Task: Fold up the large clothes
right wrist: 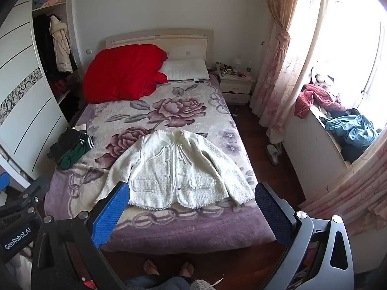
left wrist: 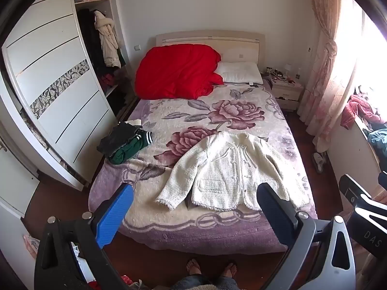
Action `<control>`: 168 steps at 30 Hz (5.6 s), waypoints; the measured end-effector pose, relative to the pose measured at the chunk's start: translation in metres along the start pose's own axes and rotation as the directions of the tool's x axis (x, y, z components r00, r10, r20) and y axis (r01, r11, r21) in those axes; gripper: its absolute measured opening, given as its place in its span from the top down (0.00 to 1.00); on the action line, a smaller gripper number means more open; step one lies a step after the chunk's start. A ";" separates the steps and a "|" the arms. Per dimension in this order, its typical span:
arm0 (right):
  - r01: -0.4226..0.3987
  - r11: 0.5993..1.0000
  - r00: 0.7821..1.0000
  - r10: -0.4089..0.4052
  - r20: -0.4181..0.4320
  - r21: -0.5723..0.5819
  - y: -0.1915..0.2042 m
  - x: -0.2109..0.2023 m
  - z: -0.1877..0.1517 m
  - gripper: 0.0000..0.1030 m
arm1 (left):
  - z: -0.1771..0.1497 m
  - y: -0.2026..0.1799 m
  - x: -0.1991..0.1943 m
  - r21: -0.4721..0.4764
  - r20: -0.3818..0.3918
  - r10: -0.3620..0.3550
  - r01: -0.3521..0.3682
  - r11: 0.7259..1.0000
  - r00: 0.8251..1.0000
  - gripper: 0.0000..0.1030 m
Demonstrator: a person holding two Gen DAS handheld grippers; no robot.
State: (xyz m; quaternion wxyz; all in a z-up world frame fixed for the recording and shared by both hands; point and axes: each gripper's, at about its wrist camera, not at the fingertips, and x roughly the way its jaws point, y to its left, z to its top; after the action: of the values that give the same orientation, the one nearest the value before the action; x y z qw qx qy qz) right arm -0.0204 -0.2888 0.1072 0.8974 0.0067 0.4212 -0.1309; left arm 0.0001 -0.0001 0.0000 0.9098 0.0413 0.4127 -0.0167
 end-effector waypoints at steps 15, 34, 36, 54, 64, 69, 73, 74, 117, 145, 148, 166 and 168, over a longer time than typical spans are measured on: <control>-0.001 1.000 1.000 0.001 0.008 0.000 -0.004 -0.004 -0.009 0.00 | 0.012 -0.006 -0.010 -0.014 0.012 -0.003 0.003 1.000 1.000 0.00; 0.003 1.000 1.000 -0.003 0.025 0.002 -0.009 -0.017 -0.002 0.00 | 0.016 -0.010 -0.020 -0.022 0.038 -0.017 0.018 1.000 0.999 0.00; 0.002 1.000 1.000 -0.002 0.026 0.002 -0.011 -0.023 0.002 0.00 | 0.016 -0.012 -0.023 -0.021 0.040 -0.016 0.017 1.000 0.999 0.00; -0.003 1.000 0.999 0.002 0.038 0.008 -0.014 -0.031 0.007 0.00 | 0.017 -0.012 -0.027 -0.019 0.047 -0.016 0.017 1.000 0.999 0.00; -0.003 1.000 0.999 0.003 0.043 0.006 -0.014 -0.042 0.013 0.00 | 0.021 -0.012 -0.029 -0.014 0.052 -0.018 0.018 1.000 0.998 0.00; -0.003 1.000 0.999 0.002 0.046 0.005 -0.014 -0.045 0.016 0.00 | 0.020 -0.013 -0.030 -0.017 0.052 -0.020 0.021 1.000 0.998 0.00; -0.002 1.000 0.999 0.002 0.047 0.005 -0.014 -0.047 0.020 0.00 | 0.023 -0.013 -0.030 -0.016 0.056 -0.021 0.022 1.000 0.998 0.00; -0.002 1.000 0.999 0.002 0.048 0.004 -0.014 -0.047 0.019 0.00 | 0.023 -0.013 -0.030 -0.015 0.057 -0.021 0.021 1.000 0.998 0.00; 0.199 0.894 0.950 -0.074 -0.305 0.402 -0.117 0.190 -0.017 0.00 | 0.009 -0.017 0.190 0.032 -0.085 0.097 -0.094 0.995 0.992 0.00; 0.291 0.585 0.808 0.273 -0.522 0.757 -0.393 0.753 -0.249 0.87 | -0.053 -0.269 0.569 0.225 -0.400 0.172 -0.085 0.971 0.900 0.00; 0.287 0.622 0.892 0.103 -0.439 0.729 -0.419 0.727 -0.201 0.87 | -0.045 -0.302 0.583 0.248 -0.389 0.119 -0.021 0.969 0.913 0.00; 0.259 -0.015 0.878 0.421 -0.229 0.966 -0.413 0.774 -0.317 0.30 | -0.034 -0.361 0.648 0.274 -0.448 0.075 0.057 0.960 0.891 0.00; 0.219 -0.135 0.900 0.409 -0.147 0.966 -0.400 0.788 -0.330 0.30 | -0.036 -0.357 0.651 0.269 -0.454 0.085 0.046 0.962 0.887 0.00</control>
State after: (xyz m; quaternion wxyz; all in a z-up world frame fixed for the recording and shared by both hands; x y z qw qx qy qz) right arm 0.1162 -0.8157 -0.6633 0.4761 0.7362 0.3522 -0.3274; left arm 0.3792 -0.3505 -0.5355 0.7714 0.1729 0.6101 -0.0536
